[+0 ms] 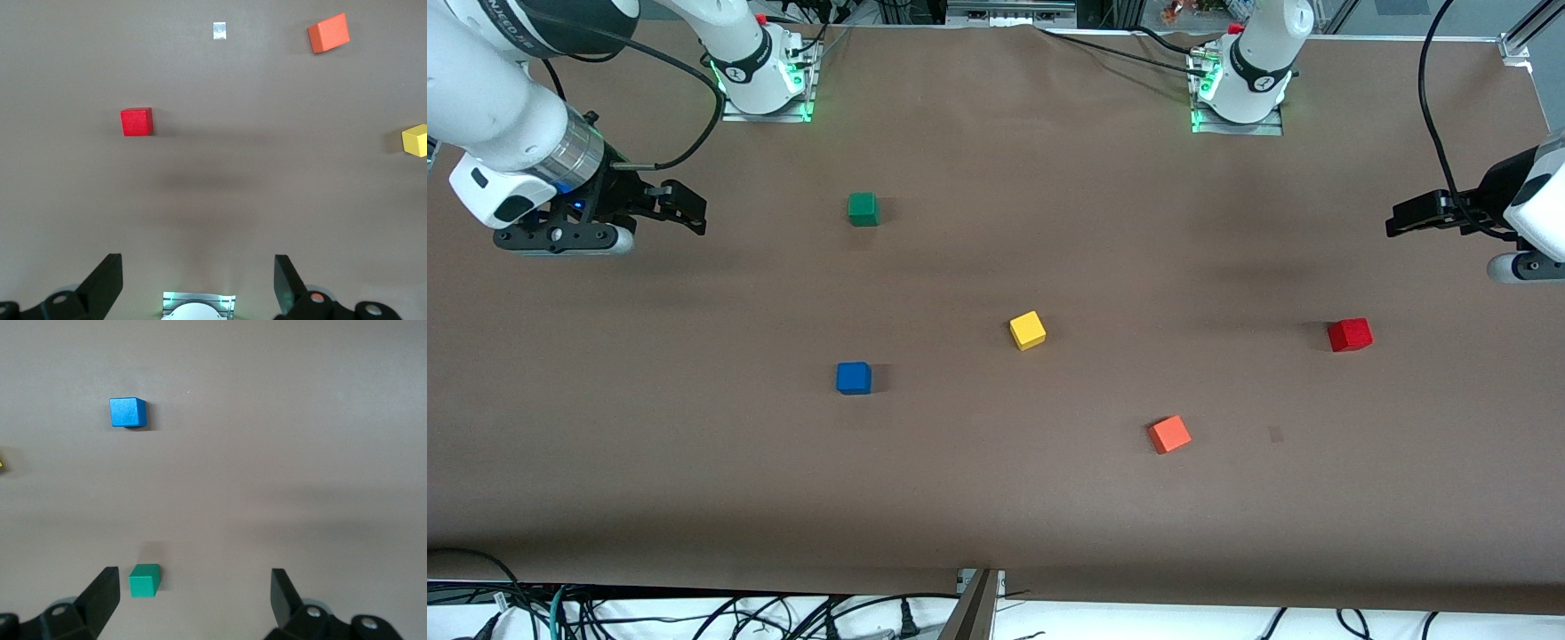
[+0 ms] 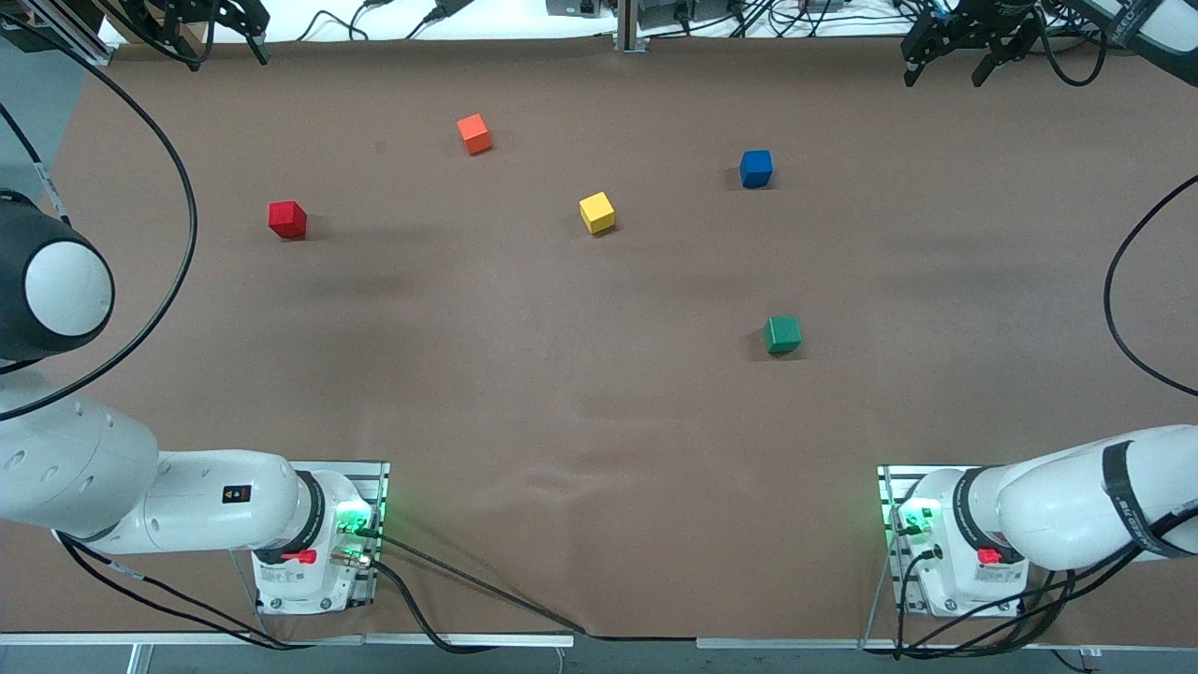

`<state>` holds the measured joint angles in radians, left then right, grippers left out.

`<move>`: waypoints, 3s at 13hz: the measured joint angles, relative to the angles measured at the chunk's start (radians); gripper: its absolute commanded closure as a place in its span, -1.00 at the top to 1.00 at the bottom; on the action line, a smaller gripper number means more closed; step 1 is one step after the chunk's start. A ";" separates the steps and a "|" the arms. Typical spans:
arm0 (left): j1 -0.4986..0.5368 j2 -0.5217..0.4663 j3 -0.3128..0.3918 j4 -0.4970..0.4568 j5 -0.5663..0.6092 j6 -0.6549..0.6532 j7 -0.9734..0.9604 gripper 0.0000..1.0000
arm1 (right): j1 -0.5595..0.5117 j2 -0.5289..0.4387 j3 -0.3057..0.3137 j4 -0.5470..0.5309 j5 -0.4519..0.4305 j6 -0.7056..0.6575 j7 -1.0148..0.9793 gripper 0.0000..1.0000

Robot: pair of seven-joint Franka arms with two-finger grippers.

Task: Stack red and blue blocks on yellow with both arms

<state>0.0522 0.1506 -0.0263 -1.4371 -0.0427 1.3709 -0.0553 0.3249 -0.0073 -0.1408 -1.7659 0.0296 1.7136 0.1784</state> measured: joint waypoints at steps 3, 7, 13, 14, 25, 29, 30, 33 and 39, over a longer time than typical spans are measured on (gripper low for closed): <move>0.000 0.000 0.001 0.000 0.000 0.000 0.000 1.00 | 0.001 0.000 0.001 0.000 0.000 0.000 0.000 0.99; 0.001 0.008 0.004 0.000 0.000 0.000 0.000 1.00 | 0.003 0.000 0.001 0.001 0.000 0.001 0.000 0.99; 0.057 0.137 0.013 -0.003 0.003 0.071 0.001 1.00 | 0.014 0.000 0.012 0.021 0.000 0.002 0.000 0.99; 0.062 0.163 0.014 -0.005 0.008 0.084 0.001 1.00 | 0.014 0.000 0.012 0.021 0.000 0.002 0.000 0.99; 0.128 0.262 0.014 -0.289 0.070 0.431 0.002 1.00 | 0.016 0.000 0.029 0.027 0.000 -0.010 0.000 0.99; 0.173 0.262 0.015 -0.435 0.077 0.647 0.076 1.00 | 0.016 0.001 0.029 0.026 0.000 -0.014 0.000 0.99; 0.190 0.262 0.016 -0.462 0.077 0.691 0.102 1.00 | 0.016 0.001 0.029 0.026 0.000 -0.015 0.000 0.99; 0.207 0.262 0.015 -0.523 0.077 0.800 0.126 1.00 | 0.016 0.001 0.028 0.026 0.000 -0.015 0.000 0.99; 0.207 0.274 0.013 -0.604 0.077 0.945 0.126 1.00 | 0.015 0.008 0.026 0.026 0.000 -0.016 0.000 0.99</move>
<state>0.2588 0.4242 -0.0138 -2.0411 0.0346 2.3164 0.0710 0.3398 0.0010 -0.1144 -1.7401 0.0298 1.6974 0.1787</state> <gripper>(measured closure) 0.000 0.000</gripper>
